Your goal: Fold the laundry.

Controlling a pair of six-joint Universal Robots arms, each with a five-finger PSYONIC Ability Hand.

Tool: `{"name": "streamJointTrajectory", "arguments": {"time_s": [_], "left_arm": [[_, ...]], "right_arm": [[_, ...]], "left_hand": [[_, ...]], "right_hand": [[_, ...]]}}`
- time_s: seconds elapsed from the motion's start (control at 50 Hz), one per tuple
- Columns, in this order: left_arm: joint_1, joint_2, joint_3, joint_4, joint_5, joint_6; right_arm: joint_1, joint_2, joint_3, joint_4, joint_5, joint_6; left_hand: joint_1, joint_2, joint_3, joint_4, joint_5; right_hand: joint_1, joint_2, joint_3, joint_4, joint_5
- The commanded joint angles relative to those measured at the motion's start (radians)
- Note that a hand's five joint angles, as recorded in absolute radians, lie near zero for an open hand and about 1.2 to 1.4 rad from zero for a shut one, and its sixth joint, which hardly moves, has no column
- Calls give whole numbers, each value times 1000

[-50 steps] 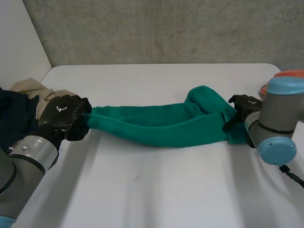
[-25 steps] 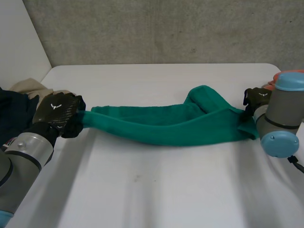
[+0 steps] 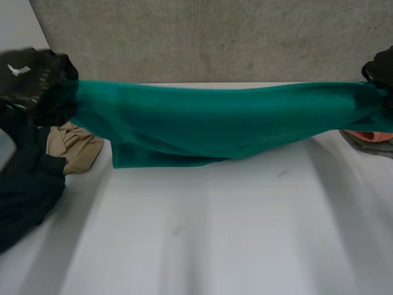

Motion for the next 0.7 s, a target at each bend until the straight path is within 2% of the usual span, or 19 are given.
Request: {"name": "streamJointTrajectory", "arguments": {"time_s": [0.02,0.1,0.22,0.3,0.36,0.4,0.48,0.5,0.56,0.58,0.6,0.64,0.7], "left_arm": [[51,63,112,-242,28,11],[77,-10,130,-304,25,45],[66,-220,173,-306,4,117],[45,-388,260,-289,-22,155],[20,-503,381,-243,-38,163],[13,-567,492,-182,-42,159],[14,-624,697,40,-58,130],[17,-623,737,141,-70,99],[19,-615,758,300,-76,36],[20,-613,761,399,-75,-13],[20,-613,764,441,-71,-33],[27,-618,767,505,-68,-74],[33,-630,781,484,-70,-76]], "right_arm": [[-69,-120,-3,183,-118,-132],[-97,-89,22,206,-179,-136],[-91,59,-10,206,-198,-156],[-46,210,-91,199,-186,-190],[-5,332,-220,170,-147,-195],[18,409,-347,112,-103,-146],[48,471,-532,-215,-17,112],[48,463,-530,-382,-3,203],[46,440,-478,-661,8,327],[46,417,-430,-833,9,394],[48,408,-408,-914,8,420],[43,399,-360,-1026,17,439],[49,414,-365,-1002,18,439]], "left_hand": [[217,196,201,193,249],[217,196,201,193,249],[217,196,201,193,249],[217,196,201,193,249],[217,196,201,193,249],[217,196,201,193,249],[217,196,201,193,249],[217,196,201,193,249],[217,196,201,193,249],[217,196,201,193,249],[217,196,201,193,249],[217,196,201,193,249],[217,196,201,193,249]], "right_hand": [[249,214,208,199,241],[249,214,208,199,241],[249,214,208,199,241],[249,214,208,199,241],[249,214,208,199,241],[249,214,208,199,241],[249,214,208,199,241],[249,214,208,199,241],[249,214,208,199,241],[249,214,208,199,241],[249,214,208,199,241],[249,214,208,199,241],[249,214,208,199,241]]}}
